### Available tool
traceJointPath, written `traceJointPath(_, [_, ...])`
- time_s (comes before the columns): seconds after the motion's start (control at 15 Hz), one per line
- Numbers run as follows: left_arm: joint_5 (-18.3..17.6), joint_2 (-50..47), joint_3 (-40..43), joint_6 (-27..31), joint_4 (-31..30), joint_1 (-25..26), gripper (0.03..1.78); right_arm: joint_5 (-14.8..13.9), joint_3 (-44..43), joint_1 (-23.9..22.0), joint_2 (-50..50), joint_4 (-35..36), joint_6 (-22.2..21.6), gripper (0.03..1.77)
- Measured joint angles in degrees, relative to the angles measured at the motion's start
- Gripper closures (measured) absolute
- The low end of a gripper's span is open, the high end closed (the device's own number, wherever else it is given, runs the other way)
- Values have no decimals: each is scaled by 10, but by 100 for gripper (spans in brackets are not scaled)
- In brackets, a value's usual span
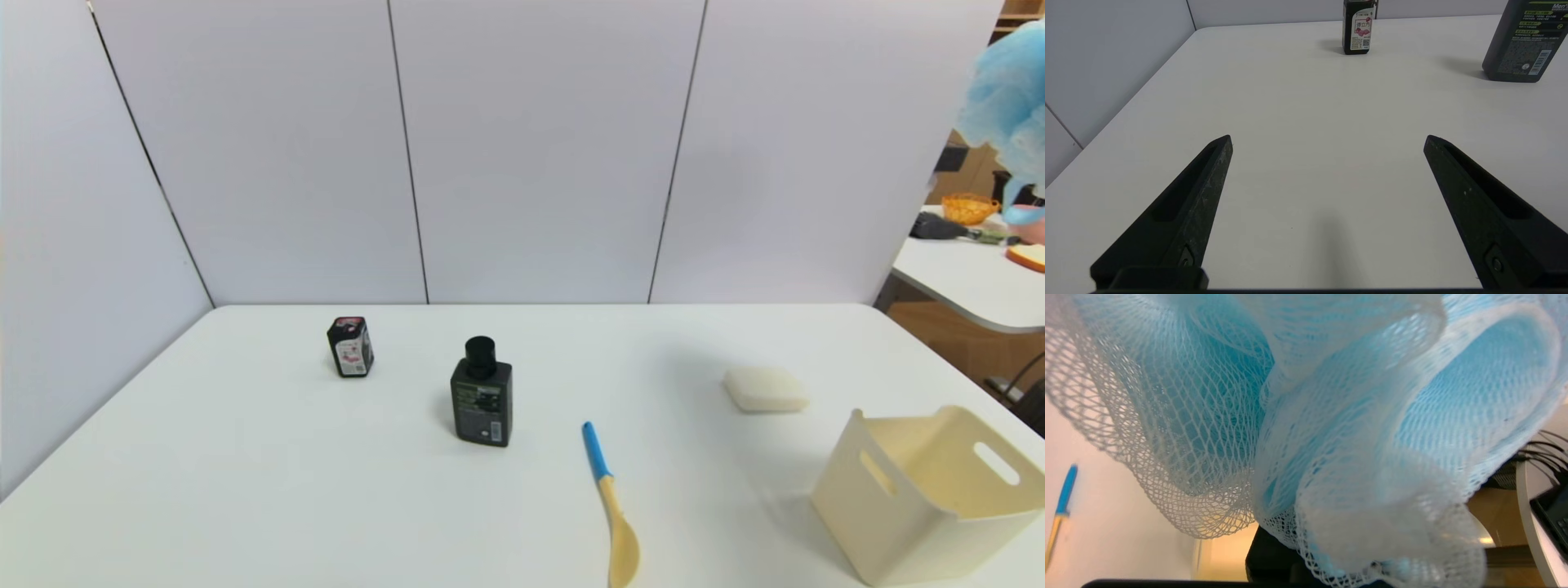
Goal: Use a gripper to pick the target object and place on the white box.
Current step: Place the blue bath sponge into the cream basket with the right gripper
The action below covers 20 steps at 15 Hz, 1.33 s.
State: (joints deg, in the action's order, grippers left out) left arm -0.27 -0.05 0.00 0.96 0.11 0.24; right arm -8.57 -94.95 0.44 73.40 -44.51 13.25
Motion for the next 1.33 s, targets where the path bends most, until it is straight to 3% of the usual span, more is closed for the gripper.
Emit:
traceJointPath(0.27, [0, 0, 0, 0, 0, 0, 12, 15, 1, 8, -71, -154, 28, 148])
traceJointPath(0.53, [0, 0, 0, 0, 0, 0, 12, 50, -28, 13, -64, -320, -19, 149])
traceJointPath(0.8, [0, 0, 0, 0, 0, 0, 12, 58, -34, 14, -26, -333, -49, 150])
traceJointPath(1.33, [0, 0, 0, 0, 0, 0, 12, 56, -25, 13, 56, -334, -50, 152])
